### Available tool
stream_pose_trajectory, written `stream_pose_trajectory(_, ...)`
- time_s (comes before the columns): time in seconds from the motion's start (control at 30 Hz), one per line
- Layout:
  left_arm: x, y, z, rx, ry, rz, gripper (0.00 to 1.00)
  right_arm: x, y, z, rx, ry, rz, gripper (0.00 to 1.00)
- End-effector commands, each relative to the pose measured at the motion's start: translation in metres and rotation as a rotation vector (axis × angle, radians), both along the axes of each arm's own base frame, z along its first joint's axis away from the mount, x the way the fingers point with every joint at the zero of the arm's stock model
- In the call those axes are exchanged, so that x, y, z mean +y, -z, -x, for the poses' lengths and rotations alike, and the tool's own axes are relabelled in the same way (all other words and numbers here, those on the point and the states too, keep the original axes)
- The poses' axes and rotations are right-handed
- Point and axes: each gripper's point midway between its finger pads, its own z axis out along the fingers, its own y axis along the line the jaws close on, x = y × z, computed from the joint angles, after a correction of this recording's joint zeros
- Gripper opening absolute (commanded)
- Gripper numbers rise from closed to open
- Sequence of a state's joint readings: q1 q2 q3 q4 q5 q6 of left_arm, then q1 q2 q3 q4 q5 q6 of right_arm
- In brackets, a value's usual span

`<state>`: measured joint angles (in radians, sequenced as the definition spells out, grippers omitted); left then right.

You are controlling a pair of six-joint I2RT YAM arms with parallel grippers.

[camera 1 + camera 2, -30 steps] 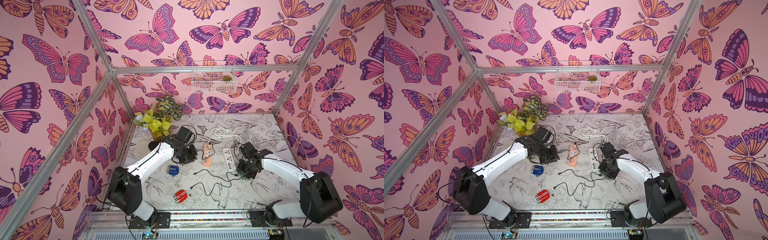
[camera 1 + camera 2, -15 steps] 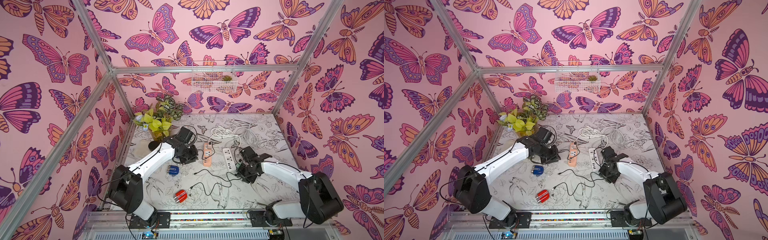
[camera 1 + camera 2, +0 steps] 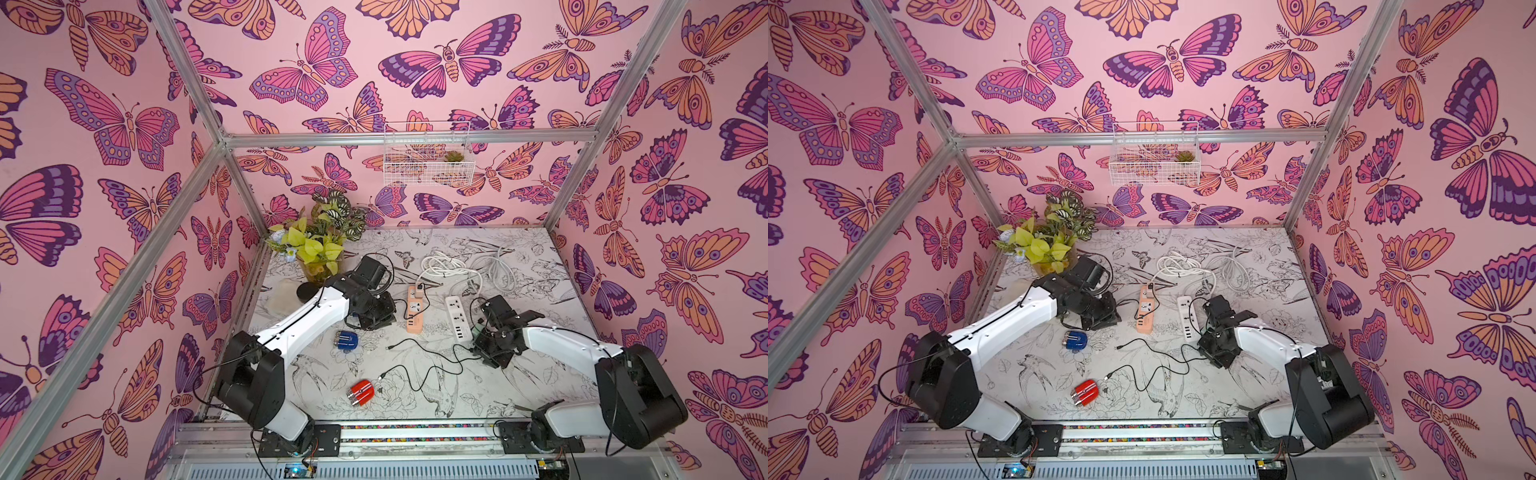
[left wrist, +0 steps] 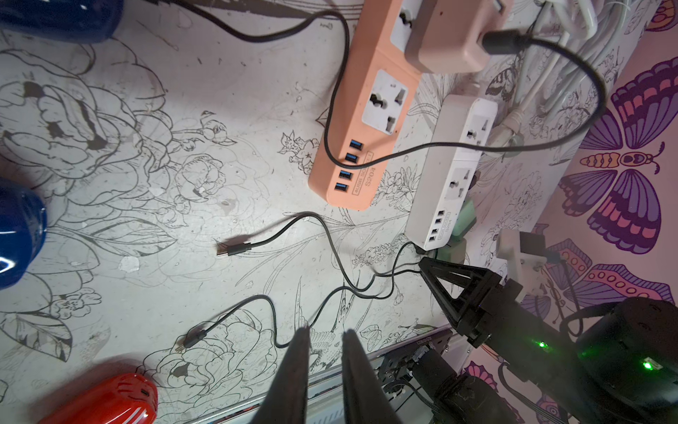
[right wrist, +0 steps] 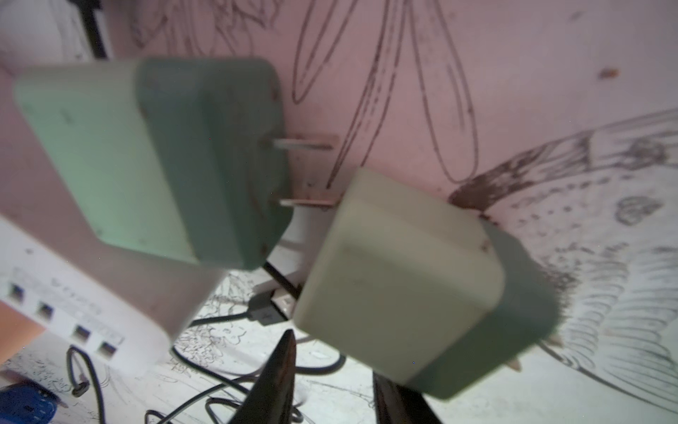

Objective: Charge the electric shaver
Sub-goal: Pick up the charging cable from the center of the board.

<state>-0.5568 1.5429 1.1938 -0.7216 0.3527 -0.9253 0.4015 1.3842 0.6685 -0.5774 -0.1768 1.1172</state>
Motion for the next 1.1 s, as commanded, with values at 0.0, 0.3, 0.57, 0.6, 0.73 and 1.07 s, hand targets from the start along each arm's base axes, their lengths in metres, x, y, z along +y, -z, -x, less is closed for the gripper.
stream_pose_trajectory(0.0,0.0,-0.002,0.005,-0.003,0.001,0.016,0.21,0.013,-0.012,0.003,-0.008,0.007,-0.061,0.38)
stream_pose_trajectory(0.3,0.001,0.001,0.005,0.001,-0.006,0.014,0.19,0.043,-0.04,-0.004,-0.053,-0.083,-0.115,0.42)
stream_pose_trajectory(0.57,0.002,0.0,0.006,-0.002,-0.012,0.014,0.2,0.065,-0.024,-0.024,-0.037,-0.19,-0.074,0.41)
stream_pose_trajectory(0.6,0.002,0.0,0.006,-0.002,-0.012,0.014,0.2,0.066,-0.022,-0.026,-0.035,-0.198,-0.064,0.41)
stream_pose_trajectory(0.73,0.003,0.0,0.007,-0.003,-0.015,0.014,0.2,0.067,-0.006,-0.021,0.017,-0.231,-0.016,0.4)
stream_pose_trajectory(1.07,0.001,0.002,0.005,0.001,-0.016,0.015,0.19,0.059,0.009,-0.015,0.084,-0.292,0.138,0.28)
